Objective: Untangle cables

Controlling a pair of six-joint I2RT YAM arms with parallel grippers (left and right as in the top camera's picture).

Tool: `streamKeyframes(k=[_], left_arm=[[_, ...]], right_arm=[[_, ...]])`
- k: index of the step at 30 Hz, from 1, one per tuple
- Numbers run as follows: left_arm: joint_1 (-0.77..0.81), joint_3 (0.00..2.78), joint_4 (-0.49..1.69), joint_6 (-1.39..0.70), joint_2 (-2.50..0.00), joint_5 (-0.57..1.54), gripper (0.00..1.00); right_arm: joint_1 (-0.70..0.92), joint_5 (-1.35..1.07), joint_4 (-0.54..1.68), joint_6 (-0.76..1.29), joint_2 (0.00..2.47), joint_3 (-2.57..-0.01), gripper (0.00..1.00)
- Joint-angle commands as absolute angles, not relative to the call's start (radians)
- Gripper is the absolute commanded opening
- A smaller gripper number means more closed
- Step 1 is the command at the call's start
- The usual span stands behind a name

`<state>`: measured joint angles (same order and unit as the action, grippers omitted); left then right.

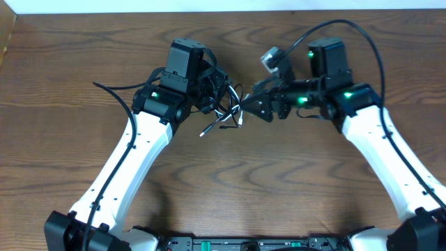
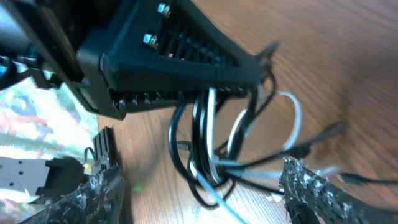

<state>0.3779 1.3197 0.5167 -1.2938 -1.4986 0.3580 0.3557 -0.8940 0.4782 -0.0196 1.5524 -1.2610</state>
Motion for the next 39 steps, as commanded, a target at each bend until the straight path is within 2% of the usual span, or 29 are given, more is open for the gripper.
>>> streamKeyframes(k=[1, 7, 10, 17, 19, 22, 24, 25, 29, 31, 35, 39], left_arm=[[0.379, 1.327, 0.516, -1.315, -1.485, 0.374, 0.07], [0.379, 1.327, 0.516, -1.315, -1.485, 0.384, 0.07], [0.379, 1.327, 0.516, -1.314, -1.485, 0.393, 0.07], [0.379, 1.327, 0.543, -1.231, -1.485, 0.392, 0.08], [0.379, 1.327, 0.546, -1.181, -1.485, 0.392, 0.08], [0.379, 1.327, 0.546, -1.092, -1.485, 0.392, 0.08], [0.376, 1.327, 0.546, -0.996, -1.485, 0.392, 0.17], [0.376, 1.327, 0.546, -0.879, -1.485, 0.391, 0.23], [0.376, 1.327, 0.57, -0.526, -1.485, 0.388, 0.29], [0.376, 1.327, 0.62, -0.371, -1.477, 0.398, 0.44], [0.376, 1.327, 0.63, -0.152, -1.474, 0.604, 0.48], [0.399, 1.327, 0.628, 0.002, -1.483, 0.794, 0.48]], right_arm=[[0.395, -0.912, 0.443, -0.042, 1.592, -1.262, 0.77], [0.434, -0.841, 0.36, 0.014, 1.651, -1.262, 0.66], [0.44, -0.784, 0.326, 0.068, 1.67, -1.262, 0.53], [0.422, -0.757, 0.22, 0.254, 1.672, -1.262, 0.09], [0.416, -0.758, 0.22, 0.27, 1.672, -1.262, 0.03], [0.402, -0.77, 0.235, 0.278, 1.672, -1.262, 0.01], [0.382, -0.781, 0.25, 0.306, 1.672, -1.262, 0.01], [0.355, -0.804, 0.258, 0.34, 1.672, -1.262, 0.01], [0.282, -0.921, 0.259, 0.348, 1.672, -1.262, 0.01], [0.228, -1.002, 0.275, 0.348, 1.672, -1.262, 0.01], [0.155, -1.051, 0.331, 0.338, 1.672, -1.262, 0.01], [0.132, -1.141, 0.348, 0.317, 1.672, -1.262, 0.01]])
